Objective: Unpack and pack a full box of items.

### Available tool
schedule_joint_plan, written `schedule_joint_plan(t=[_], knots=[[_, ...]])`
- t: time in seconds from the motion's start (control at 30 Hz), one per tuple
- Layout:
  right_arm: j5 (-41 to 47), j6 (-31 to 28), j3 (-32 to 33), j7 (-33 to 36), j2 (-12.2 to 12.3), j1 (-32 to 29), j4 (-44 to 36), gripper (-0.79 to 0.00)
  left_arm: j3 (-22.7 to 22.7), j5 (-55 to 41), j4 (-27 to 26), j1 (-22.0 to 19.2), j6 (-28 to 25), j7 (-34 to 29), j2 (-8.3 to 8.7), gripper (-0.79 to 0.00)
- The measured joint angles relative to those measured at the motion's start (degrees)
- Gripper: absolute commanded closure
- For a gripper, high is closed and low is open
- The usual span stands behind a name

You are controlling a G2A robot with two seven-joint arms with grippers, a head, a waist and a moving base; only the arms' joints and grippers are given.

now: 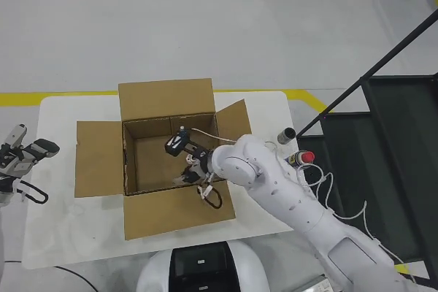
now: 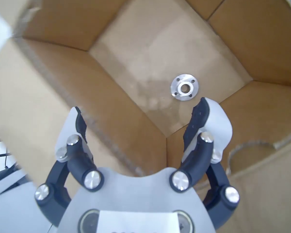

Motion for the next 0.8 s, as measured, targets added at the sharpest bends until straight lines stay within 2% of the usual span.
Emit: schedule_joint_plan(t=[0.17,0.33,0.57,0.8], knots=[[3.8,-7.8,12.3,1.8,3.3,-12.5,-18.9,-0.785,0.0,0.0,0.0,0.0,0.0,0.0,0.0,-0.785],[5.4,-12.0,21.7,-1.0,4.9,-20.4,-27.7,-0.785,0.0,0.0,0.0,0.0,0.0,0.0,0.0,-0.785],[8.1,-22.1,36.4,-9.5,6.7,-29.0,-26.9,-0.785,0.0,0.0,0.0,0.0,0.0,0.0,0.0,-0.785],[8.6,-30.8,47.1,-21.1,7.6,-36.9,-23.7,-0.785,0.0,0.0,0.0,0.0,0.0,0.0,0.0,-0.785]])
